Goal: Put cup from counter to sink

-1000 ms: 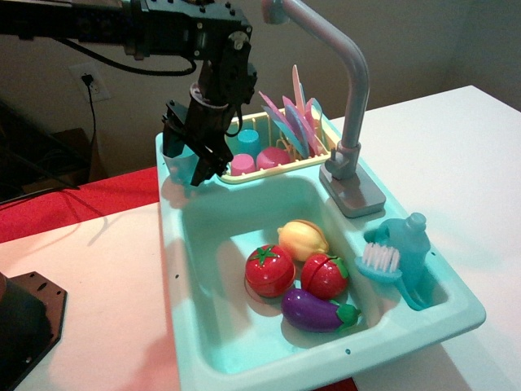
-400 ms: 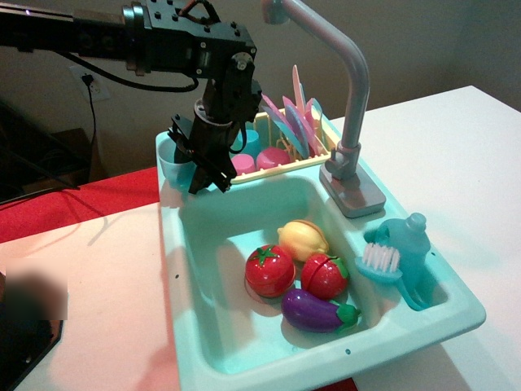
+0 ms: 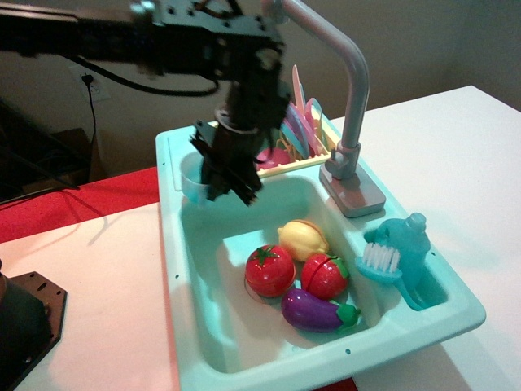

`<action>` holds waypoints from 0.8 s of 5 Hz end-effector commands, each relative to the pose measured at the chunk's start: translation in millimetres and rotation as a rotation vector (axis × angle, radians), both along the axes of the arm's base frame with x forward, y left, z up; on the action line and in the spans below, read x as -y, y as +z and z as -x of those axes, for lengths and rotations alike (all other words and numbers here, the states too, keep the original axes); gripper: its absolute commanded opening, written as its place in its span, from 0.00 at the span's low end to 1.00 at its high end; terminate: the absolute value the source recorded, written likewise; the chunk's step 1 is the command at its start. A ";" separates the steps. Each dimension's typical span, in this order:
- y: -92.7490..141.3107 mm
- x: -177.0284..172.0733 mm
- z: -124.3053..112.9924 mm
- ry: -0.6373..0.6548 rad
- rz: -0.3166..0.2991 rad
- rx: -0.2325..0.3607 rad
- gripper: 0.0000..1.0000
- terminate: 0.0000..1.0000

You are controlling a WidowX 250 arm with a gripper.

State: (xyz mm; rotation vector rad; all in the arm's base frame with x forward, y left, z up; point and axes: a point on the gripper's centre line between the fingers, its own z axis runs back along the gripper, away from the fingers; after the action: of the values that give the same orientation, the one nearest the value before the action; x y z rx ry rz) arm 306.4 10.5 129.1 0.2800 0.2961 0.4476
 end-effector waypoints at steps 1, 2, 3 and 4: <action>7.0 25.1 -22.8 -0.036 0.010 0.056 0.00 0.00; -5.0 39.4 -25.3 -0.061 0.017 0.045 0.00 0.00; -22.2 35.9 -17.5 -0.029 0.014 0.028 0.00 0.00; -34.6 27.7 -8.6 0.014 -0.003 0.028 0.00 0.00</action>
State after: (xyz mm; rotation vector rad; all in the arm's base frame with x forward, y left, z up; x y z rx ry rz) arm 312.1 -19.9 78.6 0.2937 0.3193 0.4475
